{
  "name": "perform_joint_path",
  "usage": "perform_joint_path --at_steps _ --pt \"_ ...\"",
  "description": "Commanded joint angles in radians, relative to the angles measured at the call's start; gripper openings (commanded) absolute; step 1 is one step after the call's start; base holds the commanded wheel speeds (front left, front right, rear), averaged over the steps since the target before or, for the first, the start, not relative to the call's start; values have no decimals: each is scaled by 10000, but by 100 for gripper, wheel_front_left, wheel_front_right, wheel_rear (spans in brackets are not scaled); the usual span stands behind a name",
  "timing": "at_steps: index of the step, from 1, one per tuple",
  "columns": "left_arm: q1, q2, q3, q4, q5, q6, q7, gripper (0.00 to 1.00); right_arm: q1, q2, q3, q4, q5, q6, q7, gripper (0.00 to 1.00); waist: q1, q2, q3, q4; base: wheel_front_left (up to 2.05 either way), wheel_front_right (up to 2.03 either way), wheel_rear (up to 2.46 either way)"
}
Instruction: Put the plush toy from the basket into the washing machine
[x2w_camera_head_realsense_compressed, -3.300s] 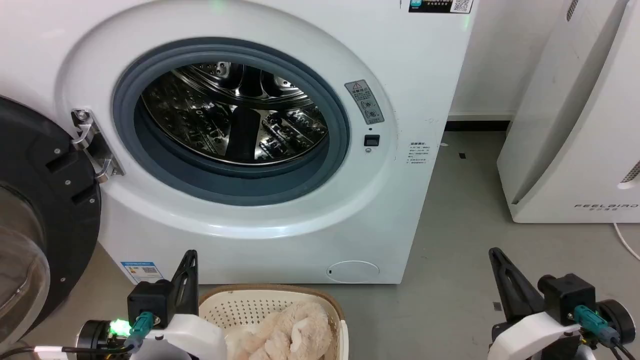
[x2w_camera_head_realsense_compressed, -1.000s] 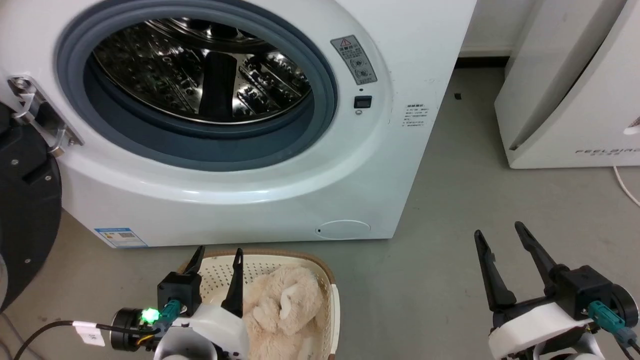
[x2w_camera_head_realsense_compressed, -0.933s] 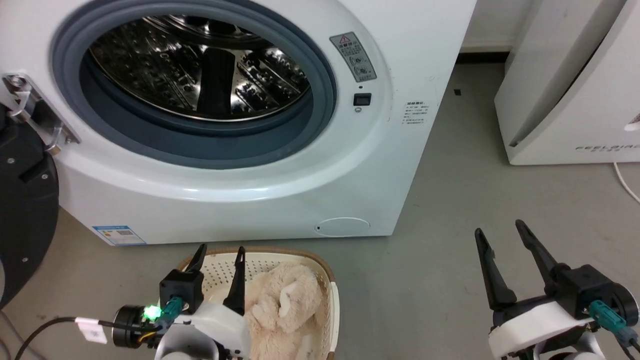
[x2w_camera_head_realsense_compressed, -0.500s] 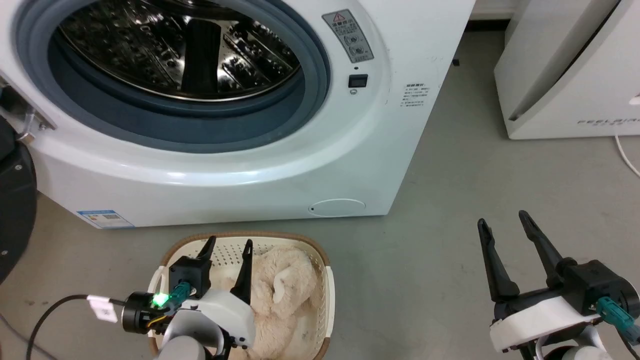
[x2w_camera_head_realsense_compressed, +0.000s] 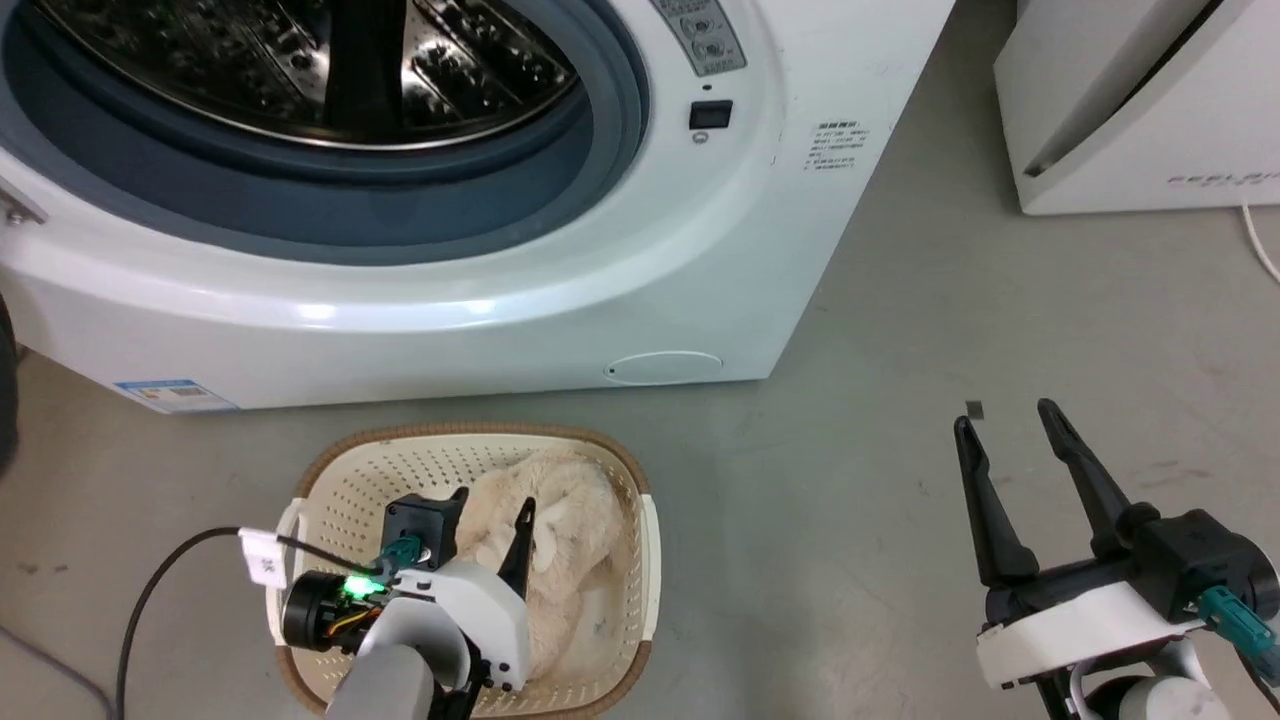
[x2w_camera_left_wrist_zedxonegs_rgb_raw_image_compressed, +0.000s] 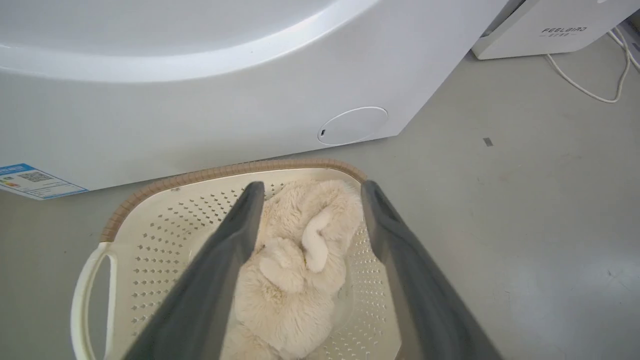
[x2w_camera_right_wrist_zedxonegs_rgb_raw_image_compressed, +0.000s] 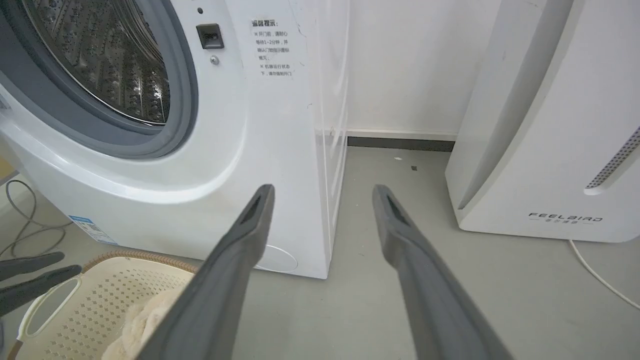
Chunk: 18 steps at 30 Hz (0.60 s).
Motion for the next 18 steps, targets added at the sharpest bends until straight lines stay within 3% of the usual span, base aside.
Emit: perform_joint_path --at_steps 1,18 --pt "-378 21 -135 498 -125 -78 31 100 -240 9 41 -70 66 -6 -122 100 0 -1 202 -40 0 0 0" --pt "-2208 199 -902 3392 -711 -307 420 100 -591 11 236 -161 301 -7 -475 100 0 -1 1537 -510 0 0 0"
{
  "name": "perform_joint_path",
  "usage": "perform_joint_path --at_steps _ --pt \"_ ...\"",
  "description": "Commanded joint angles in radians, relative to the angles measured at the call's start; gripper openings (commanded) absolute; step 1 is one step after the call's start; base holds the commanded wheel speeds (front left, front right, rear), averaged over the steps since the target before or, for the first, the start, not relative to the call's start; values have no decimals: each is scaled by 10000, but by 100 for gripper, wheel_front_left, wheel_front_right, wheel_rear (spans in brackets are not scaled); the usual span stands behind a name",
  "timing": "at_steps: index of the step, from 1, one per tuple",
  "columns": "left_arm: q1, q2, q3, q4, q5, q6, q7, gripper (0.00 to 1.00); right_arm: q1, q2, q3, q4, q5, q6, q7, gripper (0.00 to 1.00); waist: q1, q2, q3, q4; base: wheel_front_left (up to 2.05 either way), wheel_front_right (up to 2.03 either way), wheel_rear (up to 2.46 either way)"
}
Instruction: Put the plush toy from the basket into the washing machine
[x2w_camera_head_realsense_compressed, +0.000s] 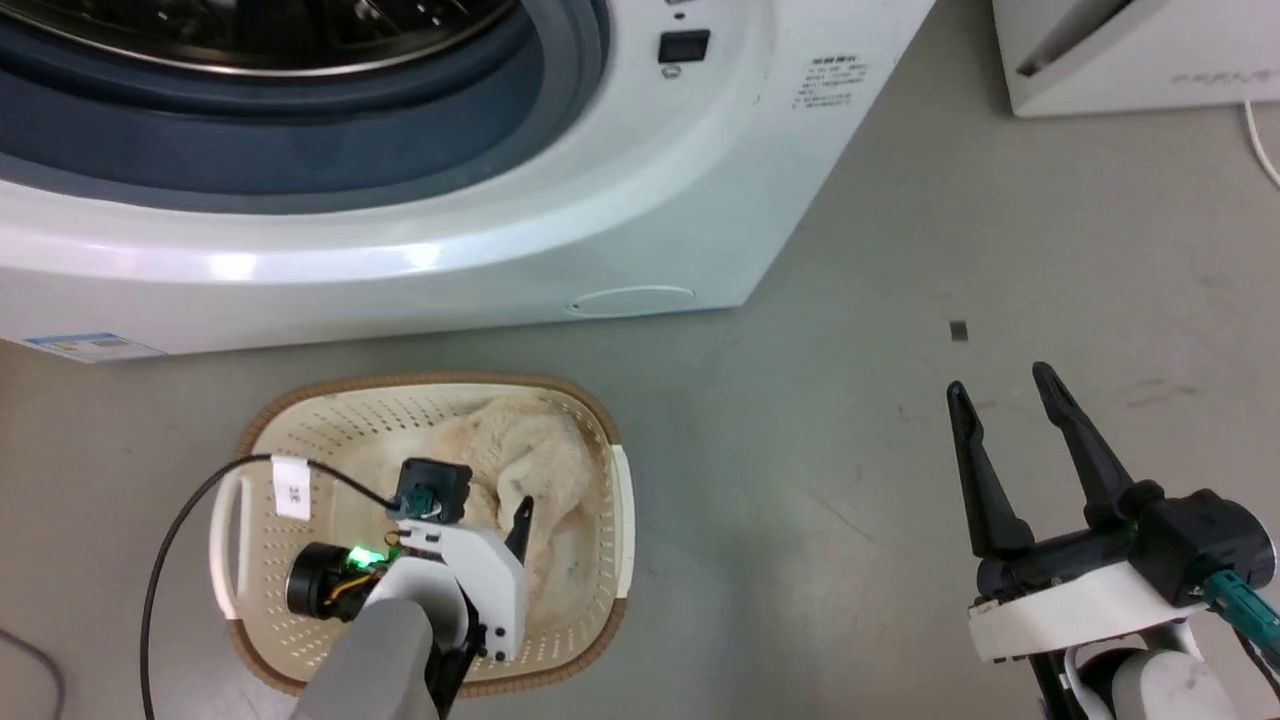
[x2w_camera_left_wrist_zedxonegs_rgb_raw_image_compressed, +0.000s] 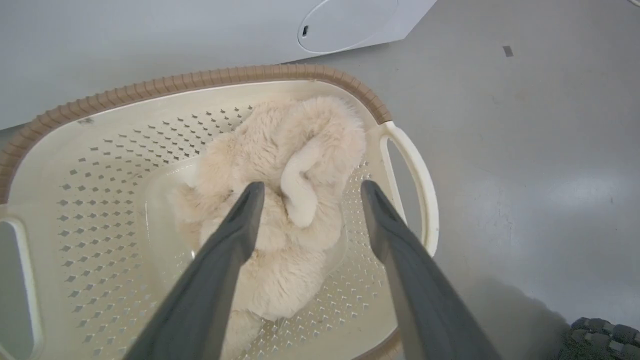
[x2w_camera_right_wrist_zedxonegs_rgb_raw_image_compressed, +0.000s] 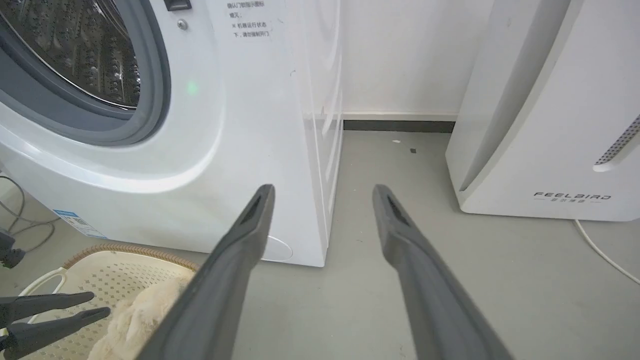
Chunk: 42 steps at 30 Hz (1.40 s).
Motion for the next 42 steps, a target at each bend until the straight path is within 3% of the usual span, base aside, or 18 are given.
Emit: perform_joint_path --at_steps 1,11,27,37,39,42 --pt "-325 46 -95 303 -90 -81 59 100 -165 11 -8 -79 121 -7 -103 100 0 0 207 -113 0 0 0" --pt "-1269 331 -394 1515 -537 -140 399 100 -351 13 24 -164 333 -8 -311 100 0 0 1081 -420 0 0 0" --pt "-2855 621 -1132 3224 -933 -304 13 100 -741 14 122 -262 621 -9 -643 100 0 0 2464 -728 0 0 0" --pt "-3041 856 -1243 3531 -1072 79 -590 100 -779 15 218 -236 683 -9 -699 100 0 0 2718 -883 0 0 0" --pt "-2960 836 -1277 3537 -1101 37 -586 0 -755 15 240 -212 672 -9 -699 100 0 0 2678 -885 0 0 0" --pt "-2790 790 -1318 3544 -1170 -37 -576 0 -703 15 238 -163 652 -9 -699 100 0 0 2522 -847 0 0 0"
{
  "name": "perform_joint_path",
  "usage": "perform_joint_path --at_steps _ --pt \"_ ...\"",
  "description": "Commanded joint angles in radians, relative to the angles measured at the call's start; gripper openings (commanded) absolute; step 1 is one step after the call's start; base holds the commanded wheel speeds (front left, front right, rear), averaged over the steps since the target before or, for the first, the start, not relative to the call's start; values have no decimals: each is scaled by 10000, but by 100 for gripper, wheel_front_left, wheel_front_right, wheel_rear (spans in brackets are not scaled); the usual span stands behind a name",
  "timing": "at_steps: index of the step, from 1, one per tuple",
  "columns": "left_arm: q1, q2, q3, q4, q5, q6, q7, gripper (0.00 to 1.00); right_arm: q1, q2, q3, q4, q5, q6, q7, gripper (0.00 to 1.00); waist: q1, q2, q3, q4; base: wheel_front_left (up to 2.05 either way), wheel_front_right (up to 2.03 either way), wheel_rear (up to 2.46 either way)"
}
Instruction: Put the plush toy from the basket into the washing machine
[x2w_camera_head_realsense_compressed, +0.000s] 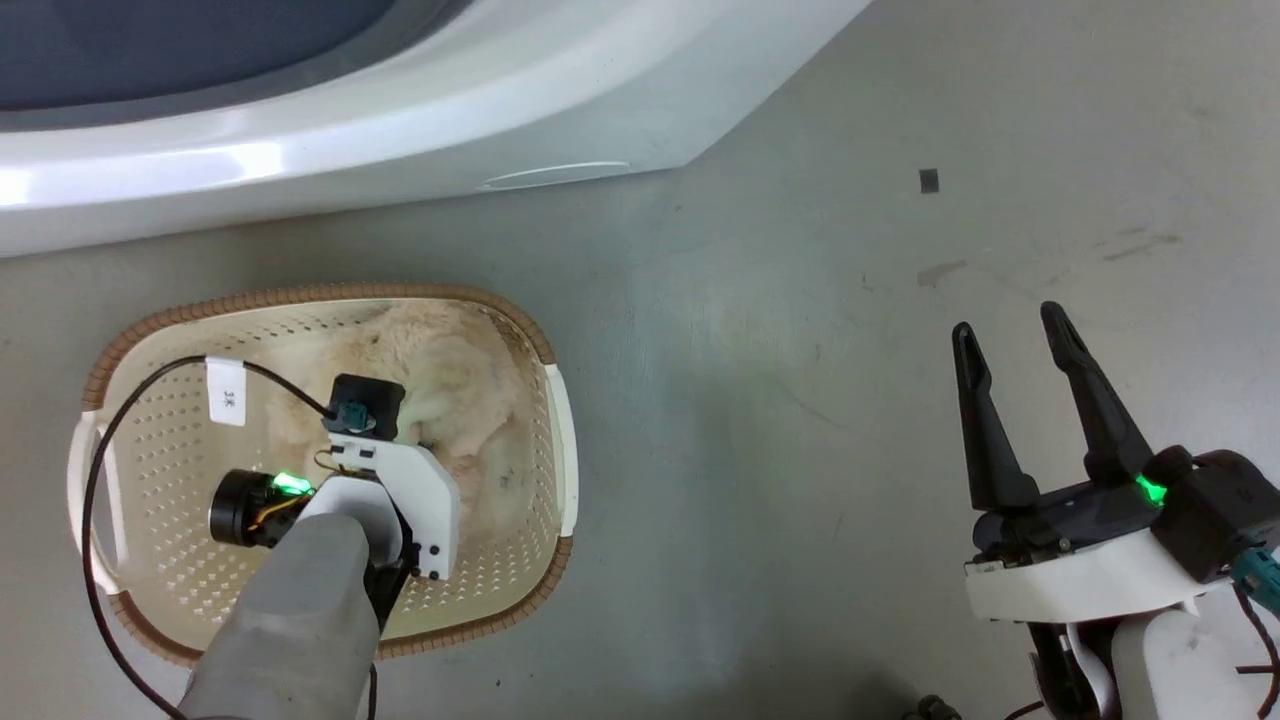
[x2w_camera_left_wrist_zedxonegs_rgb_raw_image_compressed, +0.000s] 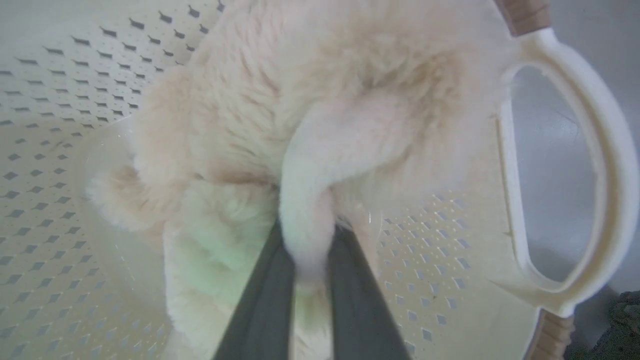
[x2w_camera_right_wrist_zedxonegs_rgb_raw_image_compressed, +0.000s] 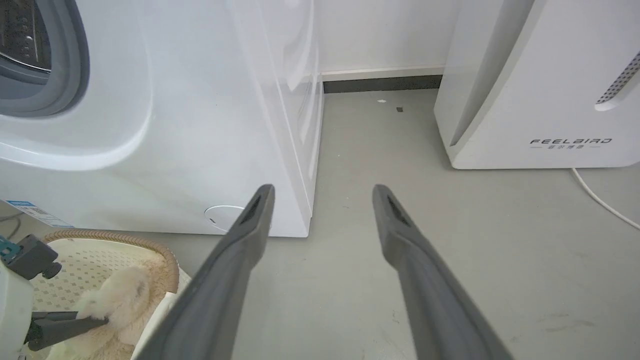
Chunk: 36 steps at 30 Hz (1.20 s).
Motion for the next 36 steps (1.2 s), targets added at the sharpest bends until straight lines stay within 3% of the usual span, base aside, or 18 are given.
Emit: perform_joint_path --at_steps 1,7,16,26,36 --pt "146 1 -3 30 -70 -56 -30 0 -9 15 16 38 24 -7 -47 100 -1 0 -146 54 0 0 0" --pt "588 -102 51 36 -350 -189 -364 0 15 15 54 180 -6 -7 -47 100 -1 0 -814 181 0 0 0" --pt "1718 -26 100 -676 -627 -319 -1173 0 436 15 95 631 -71 -7 -47 100 -1 0 -2798 518 0 0 0" --pt "3574 307 795 -4140 -313 -6 -1186 0 929 15 -127 903 -43 -7 -47 100 -1 0 -4374 1152 0 0 0" --pt "5517 222 1689 -7305 166 236 -1187 0 1415 15 -139 1115 90 -7 -47 100 -1 0 -5445 1533 0 0 0"
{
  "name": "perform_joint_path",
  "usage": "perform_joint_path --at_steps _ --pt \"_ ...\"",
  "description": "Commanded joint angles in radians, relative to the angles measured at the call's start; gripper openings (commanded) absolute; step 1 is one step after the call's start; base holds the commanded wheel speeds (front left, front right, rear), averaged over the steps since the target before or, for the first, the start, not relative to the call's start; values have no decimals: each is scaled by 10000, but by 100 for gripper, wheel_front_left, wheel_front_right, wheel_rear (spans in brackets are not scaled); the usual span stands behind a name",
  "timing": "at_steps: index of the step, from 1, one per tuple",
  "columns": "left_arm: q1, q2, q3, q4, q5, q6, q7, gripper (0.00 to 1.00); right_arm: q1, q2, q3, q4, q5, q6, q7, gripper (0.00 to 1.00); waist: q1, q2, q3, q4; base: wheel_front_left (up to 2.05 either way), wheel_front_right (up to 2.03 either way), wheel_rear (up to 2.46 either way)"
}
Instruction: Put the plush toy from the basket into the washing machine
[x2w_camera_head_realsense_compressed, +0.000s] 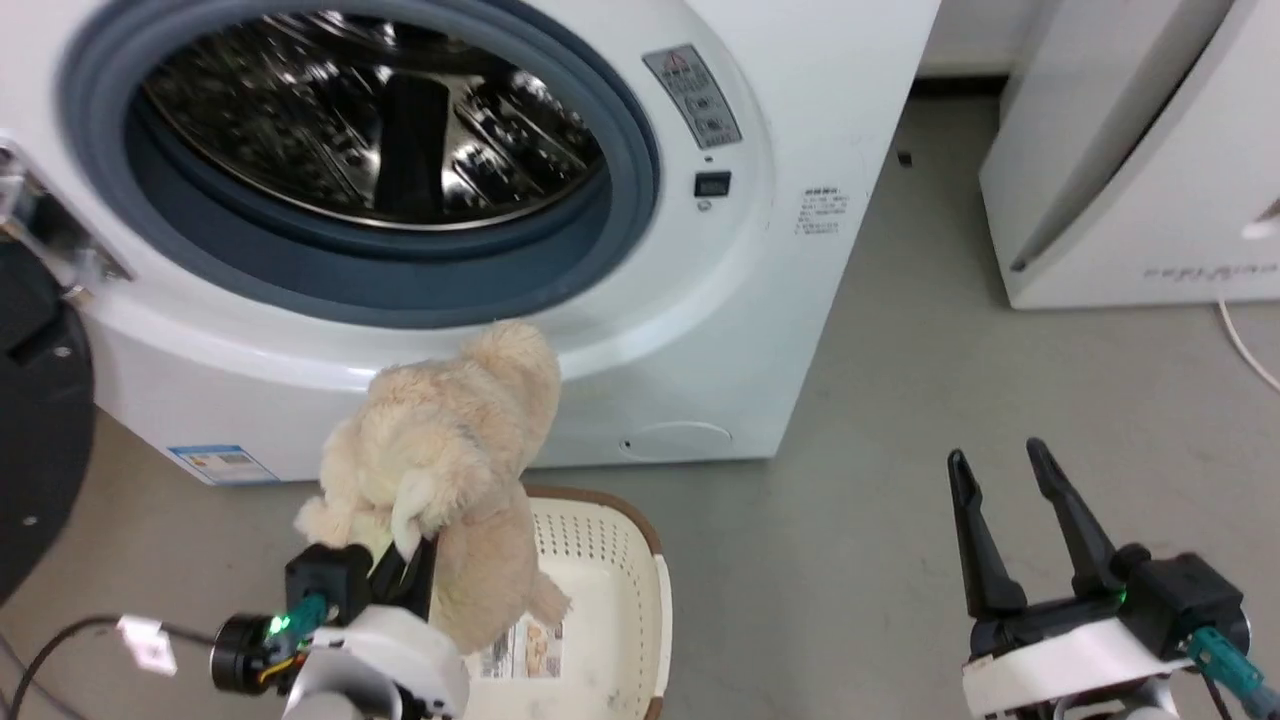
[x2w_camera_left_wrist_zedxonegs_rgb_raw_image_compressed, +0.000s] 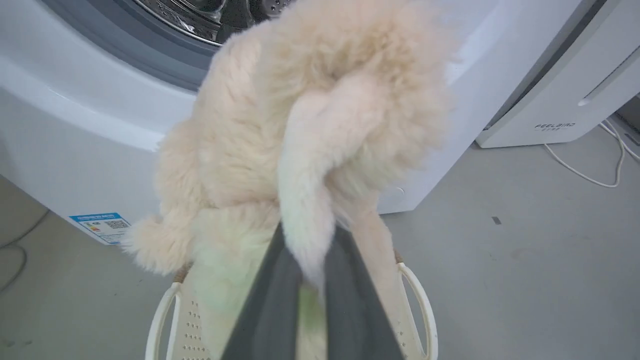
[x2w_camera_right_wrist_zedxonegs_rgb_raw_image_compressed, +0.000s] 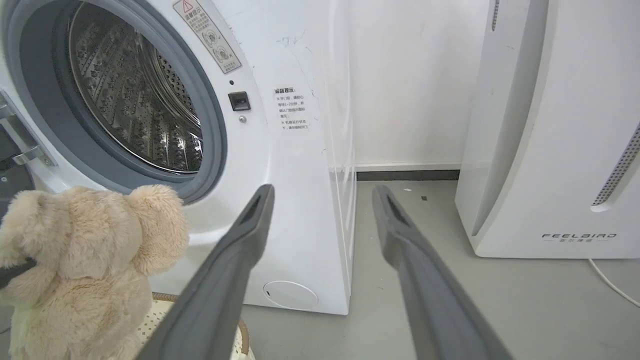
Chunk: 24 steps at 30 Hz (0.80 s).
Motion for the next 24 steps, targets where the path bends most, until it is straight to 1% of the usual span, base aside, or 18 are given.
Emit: perform_joint_path --at_steps 1,8,11,13,14,18,22,23,24 --pt "269 -28 151 -420 92 45 -58 0 161 13 2 44 100 -7 -45 100 1 0 -340 162 0 0 0" --pt "1509 -398 989 -2731 303 89 -58 0 477 13 15 71 162 -7 -45 100 1 0 -833 197 0 0 0" --pt "1684 -552 1333 -3618 344 51 -58 0 529 13 -13 66 178 -7 -46 100 1 0 -885 162 0 0 0" --pt "1667 -568 1488 -4266 450 -73 -58 0 514 13 30 35 209 -7 -46 100 1 0 -826 53 0 0 0" --pt "1667 -568 1488 -4266 450 -73 -58 0 514 13 30 35 209 -7 -46 100 1 0 -826 53 0 0 0" --pt "1232 -356 1662 -4821 503 -233 -58 0 442 13 119 -51 265 -7 -46 100 1 0 -593 -165 0 0 0" --pt "389 -58 1759 -4891 330 -345 -13 0 305 13 54 -107 294 -7 -46 100 1 0 -143 -407 0 0 0" --pt "109 66 1757 -4856 304 -370 79 0 247 13 66 -130 300 -7 -46 100 1 0 9 -473 0 0 0" --pt "-844 475 1757 -4714 190 -434 477 0 29 13 125 -211 328 -7 -46 100 1 0 550 -681 0 0 0"
